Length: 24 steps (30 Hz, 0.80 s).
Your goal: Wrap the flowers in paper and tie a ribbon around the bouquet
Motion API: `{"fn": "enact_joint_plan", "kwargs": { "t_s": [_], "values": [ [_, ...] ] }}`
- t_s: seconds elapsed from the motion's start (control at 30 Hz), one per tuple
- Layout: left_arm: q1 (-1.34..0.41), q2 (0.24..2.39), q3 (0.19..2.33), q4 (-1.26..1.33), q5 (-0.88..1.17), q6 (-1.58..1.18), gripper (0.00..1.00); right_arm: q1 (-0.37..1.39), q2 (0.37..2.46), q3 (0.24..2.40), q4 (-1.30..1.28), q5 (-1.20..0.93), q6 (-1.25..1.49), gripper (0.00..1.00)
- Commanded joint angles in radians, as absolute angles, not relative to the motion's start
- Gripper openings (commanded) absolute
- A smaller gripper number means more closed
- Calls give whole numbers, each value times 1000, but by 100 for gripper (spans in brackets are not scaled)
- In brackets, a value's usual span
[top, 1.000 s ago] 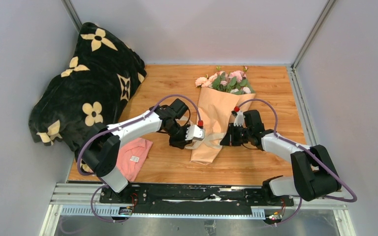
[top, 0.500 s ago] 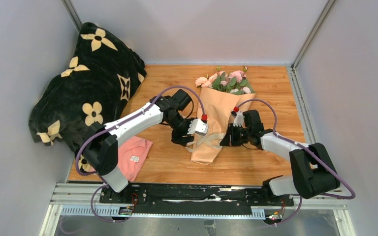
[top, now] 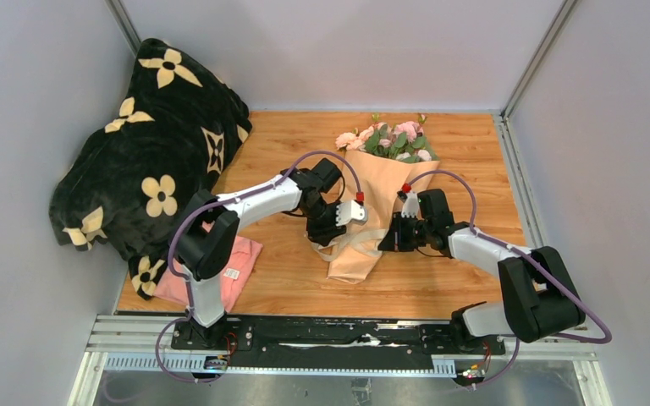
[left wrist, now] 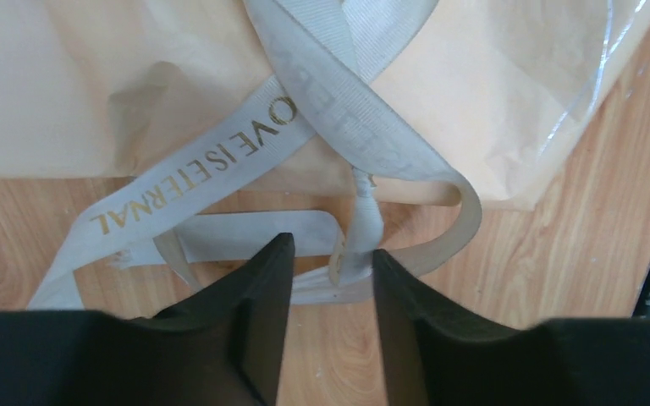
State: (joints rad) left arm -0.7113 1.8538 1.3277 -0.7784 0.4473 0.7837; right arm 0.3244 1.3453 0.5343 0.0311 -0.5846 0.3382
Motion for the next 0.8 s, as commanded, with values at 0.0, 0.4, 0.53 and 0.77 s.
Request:
{"fn": "enact_joint_plan", "kwargs": {
  "t_s": [0.0, 0.4, 0.53, 0.77],
  "values": [
    [-722, 1879, 1315, -728, 426, 745, 38, 309, 1327, 558, 4, -599, 314, 0],
    [-635, 1778, 1406, -560, 247, 546, 0, 285, 1309, 595, -162, -587, 284, 0],
    [-600, 1780, 1448, -541, 201, 534, 0, 270, 1312, 592, -199, -589, 281, 0],
    [-575, 1827, 1504, -449, -20, 551, 0, 259, 1326, 587, -251, -596, 281, 0]
  ]
}}
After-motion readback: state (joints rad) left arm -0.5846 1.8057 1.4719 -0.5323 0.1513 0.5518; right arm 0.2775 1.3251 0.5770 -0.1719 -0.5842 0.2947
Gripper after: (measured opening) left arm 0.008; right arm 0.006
